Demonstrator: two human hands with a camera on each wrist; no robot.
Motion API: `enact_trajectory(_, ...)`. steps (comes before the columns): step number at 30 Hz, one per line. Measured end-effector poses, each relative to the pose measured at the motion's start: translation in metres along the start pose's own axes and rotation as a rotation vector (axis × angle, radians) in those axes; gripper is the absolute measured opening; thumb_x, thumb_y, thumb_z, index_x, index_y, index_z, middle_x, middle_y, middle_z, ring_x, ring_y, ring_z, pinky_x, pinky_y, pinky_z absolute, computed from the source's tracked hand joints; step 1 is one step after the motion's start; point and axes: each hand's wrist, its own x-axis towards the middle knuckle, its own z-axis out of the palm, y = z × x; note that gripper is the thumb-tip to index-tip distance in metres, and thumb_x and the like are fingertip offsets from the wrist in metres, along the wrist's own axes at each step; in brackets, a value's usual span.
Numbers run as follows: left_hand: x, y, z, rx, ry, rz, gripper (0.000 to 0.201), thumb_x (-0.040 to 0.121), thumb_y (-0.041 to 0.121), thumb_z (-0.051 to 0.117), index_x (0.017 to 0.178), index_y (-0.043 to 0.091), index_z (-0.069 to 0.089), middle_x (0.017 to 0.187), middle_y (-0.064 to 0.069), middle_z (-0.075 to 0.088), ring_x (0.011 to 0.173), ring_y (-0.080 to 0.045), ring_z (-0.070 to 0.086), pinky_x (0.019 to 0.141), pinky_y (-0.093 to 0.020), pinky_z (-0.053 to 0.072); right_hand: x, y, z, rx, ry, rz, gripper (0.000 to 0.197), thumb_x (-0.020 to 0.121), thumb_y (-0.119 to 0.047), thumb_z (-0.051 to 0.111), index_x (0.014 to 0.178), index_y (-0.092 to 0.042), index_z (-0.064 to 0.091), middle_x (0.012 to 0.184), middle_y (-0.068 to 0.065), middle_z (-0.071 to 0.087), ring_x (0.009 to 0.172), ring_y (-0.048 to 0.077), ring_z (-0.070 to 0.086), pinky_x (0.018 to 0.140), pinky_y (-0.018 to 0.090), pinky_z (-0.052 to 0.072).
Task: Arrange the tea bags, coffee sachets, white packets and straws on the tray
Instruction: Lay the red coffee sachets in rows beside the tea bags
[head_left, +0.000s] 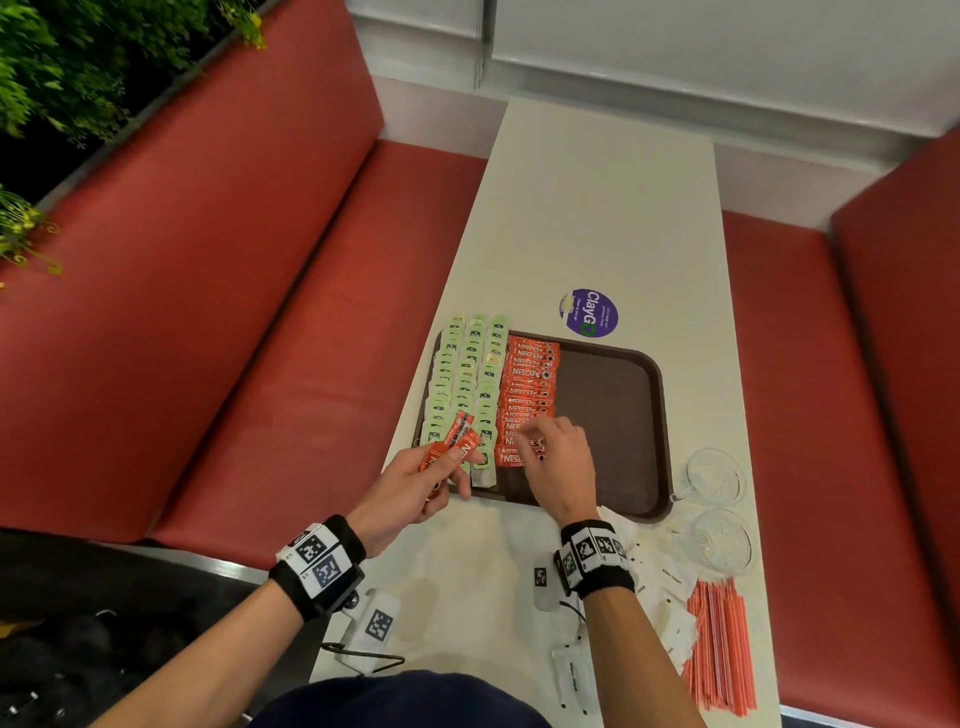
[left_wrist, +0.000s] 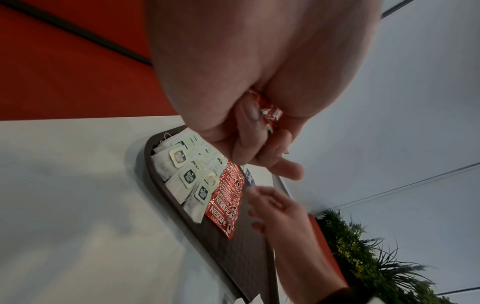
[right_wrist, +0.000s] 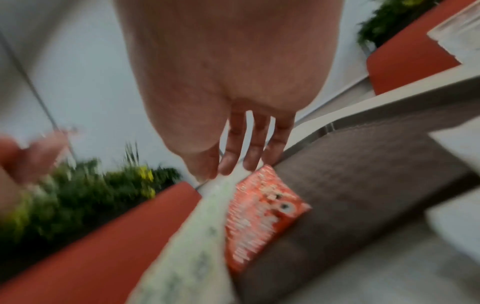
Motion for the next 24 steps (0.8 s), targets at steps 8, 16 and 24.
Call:
enact_trajectory(8, -0.001, 0.011, 0.009, 0.073, -0.018, 0.021, 0.032, 0.11, 0.044, 0.056, 0.116, 0.018, 0.073, 0.093, -0.014, 0.076, 0.054, -0.015, 0.041, 0.047, -0.02, 0.026, -0.023, -0.065, -0.046, 0.751, -0.228, 0.026, 0.011, 0.099, -0.028, 0.081, 0.1, -0.018, 0.077, 0.097, -0.001, 0.078, 0.091, 0.016, 0.072, 0.082, 0.026, 0.056)
enact_trajectory(16, -0.001, 0.021, 0.016, 0.172, -0.091, 0.038, 0.046, 0.114, 0.037, 0.047, 0.115, -0.001, 0.073, 0.089, -0.005, 0.069, 0.053, -0.001, 0.047, 0.047, -0.012, 0.031, -0.027, -0.065, -0.056, 1.12, -0.151, 0.18, 0.023, 0.104, -0.015, 0.073, 0.11, 0.004, 0.061, 0.107, 0.024, 0.078, 0.093, 0.031, 0.073, 0.085, 0.047, 0.06)
enact_trajectory(24, 0.001, 0.027, 0.016, 0.194, -0.027, 0.022, 0.045, 0.113, 0.046, 0.041, 0.098, 0.01, 0.063, 0.074, 0.001, 0.044, 0.054, -0.005, 0.034, 0.048, -0.014, 0.029, -0.02, -0.07, -0.07, 0.966, 0.024, 0.121, 0.019, 0.095, -0.016, 0.085, 0.103, -0.006, 0.07, 0.092, 0.011, 0.081, 0.084, 0.022, 0.077, 0.078, 0.036, 0.063)
